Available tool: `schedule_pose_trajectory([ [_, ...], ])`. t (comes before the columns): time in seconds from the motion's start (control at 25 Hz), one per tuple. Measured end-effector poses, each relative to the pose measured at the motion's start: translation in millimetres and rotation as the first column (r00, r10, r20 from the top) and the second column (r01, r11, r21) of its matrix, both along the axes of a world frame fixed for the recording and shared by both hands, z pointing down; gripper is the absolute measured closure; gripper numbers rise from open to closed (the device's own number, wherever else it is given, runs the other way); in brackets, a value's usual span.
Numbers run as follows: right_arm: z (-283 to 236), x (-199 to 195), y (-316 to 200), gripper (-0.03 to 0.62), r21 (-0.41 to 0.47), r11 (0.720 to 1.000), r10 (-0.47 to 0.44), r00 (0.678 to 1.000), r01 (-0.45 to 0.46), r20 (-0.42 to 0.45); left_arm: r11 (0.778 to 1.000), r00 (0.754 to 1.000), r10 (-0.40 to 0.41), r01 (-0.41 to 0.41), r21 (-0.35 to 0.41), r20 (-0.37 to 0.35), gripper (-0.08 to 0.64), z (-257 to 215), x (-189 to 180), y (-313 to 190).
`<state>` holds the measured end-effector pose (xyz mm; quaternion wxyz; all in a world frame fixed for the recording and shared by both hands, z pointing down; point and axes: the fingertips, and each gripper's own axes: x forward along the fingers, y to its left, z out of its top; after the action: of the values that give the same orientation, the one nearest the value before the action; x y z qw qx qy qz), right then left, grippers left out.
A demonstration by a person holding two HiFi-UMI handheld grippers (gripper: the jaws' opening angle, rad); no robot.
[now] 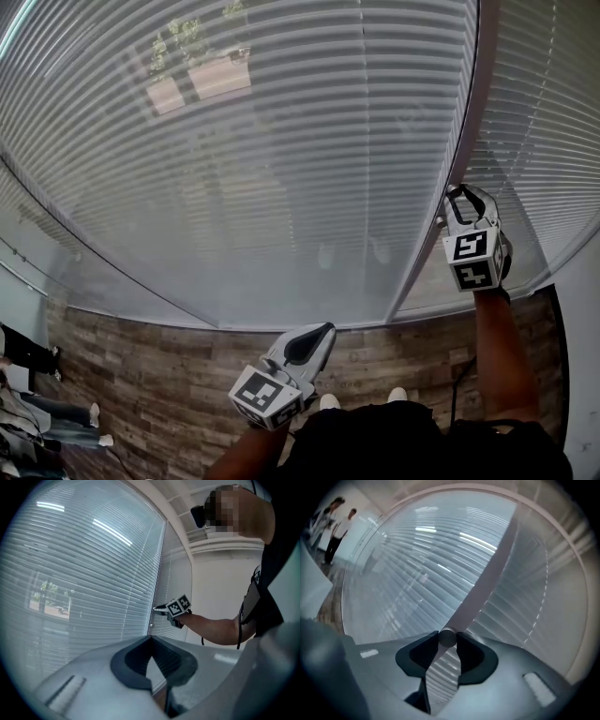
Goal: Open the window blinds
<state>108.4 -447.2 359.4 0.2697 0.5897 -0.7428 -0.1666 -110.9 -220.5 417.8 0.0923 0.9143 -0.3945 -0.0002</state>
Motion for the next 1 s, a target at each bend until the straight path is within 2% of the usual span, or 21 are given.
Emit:
schedule_pose_trajectory([
  [0.08, 1, -2, 1, 0.442, 0.033, 0.999, 0.024, 0.988, -0.019, -0.149, 1.0, 1.0, -0.003, 0.003, -0.004, 0.002, 0.56, 0, -1, 0],
  [0.16, 0, -4, 4, 0.442, 0.053, 0.998, 0.039, 0.971, -0.027, -0.238, 1.0, 1.0, -0.005, 0.005, -0.001, 0.0, 0.56, 1, -2, 1],
  [0.32, 3, -2, 0, 0.442, 0.076, 0.997, 0.045, 0.946, -0.022, -0.322, 1.0, 1.0, -0.006, 0.006, -0.006, 0.006, 0.56, 0, 0, -1],
  [0.48, 14, 0, 0, 0.442, 0.119, 0.993, 0.066, 0.9, -0.017, -0.43, 1.0, 1.0, -0.005, 0.005, 0.003, 0.007, 0.56, 5, 0, 1],
  [0.56, 20, -1, 0, 0.442, 0.132, 0.991, 0.068, 0.904, -0.013, -0.422, 1.0, 1.0, -0.007, 0.007, -0.003, 0.007, 0.56, 13, -1, 0],
  [0.6, 21, -2, 1, 0.439, 0.133, 0.991, 0.059, 0.921, -0.008, -0.384, 1.0, 1.0, -0.008, 0.008, -0.008, 0.009, 0.56, 16, -1, 0],
  [0.68, 13, -3, 4, 0.434, 0.123, 0.992, 0.029, 0.972, 0.0, -0.232, 1.0, 1.0, -0.01, 0.01, -0.005, 0.006, 0.56, 14, -1, 0],
  [0.76, 1, -1, 5, 0.411, 0.093, 0.996, -0.006, 1.0, 0.007, -0.009, 1.0, 1.0, -0.01, 0.01, 0.001, 0.002, 0.56, 5, 0, -1],
  [0.8, -3, 1, 5, 0.399, 0.069, 0.998, -0.023, 0.993, 0.015, 0.115, 1.0, 1.0, -0.01, 0.01, -0.001, 0.004, 0.56, 3, 0, -2],
  [0.84, -4, 2, 5, 0.397, 0.042, 0.999, -0.038, 0.97, 0.029, 0.24, 1.0, 1.0, -0.01, 0.01, -0.002, 0.005, 0.56, 1, 0, -2],
  [0.88, -3, 3, 5, 0.397, 0.015, 0.999, -0.048, 0.932, 0.046, 0.358, 1.0, 1.0, -0.01, 0.01, -0.001, 0.005, 0.56, 1, 0, -2],
  [0.96, -1, 3, 2, 0.397, -0.031, 0.996, -0.049, 0.831, 0.08, 0.554, 1.0, 1.0, -0.013, 0.013, -0.005, 0.007, 0.56, 1, -2, -2],
  [1.0, -1, 4, 0, 0.399, -0.047, 0.995, -0.043, 0.785, 0.091, 0.618, 1.0, 1.0, -0.013, 0.013, -0.007, 0.006, 0.56, 1, -2, -2],
])
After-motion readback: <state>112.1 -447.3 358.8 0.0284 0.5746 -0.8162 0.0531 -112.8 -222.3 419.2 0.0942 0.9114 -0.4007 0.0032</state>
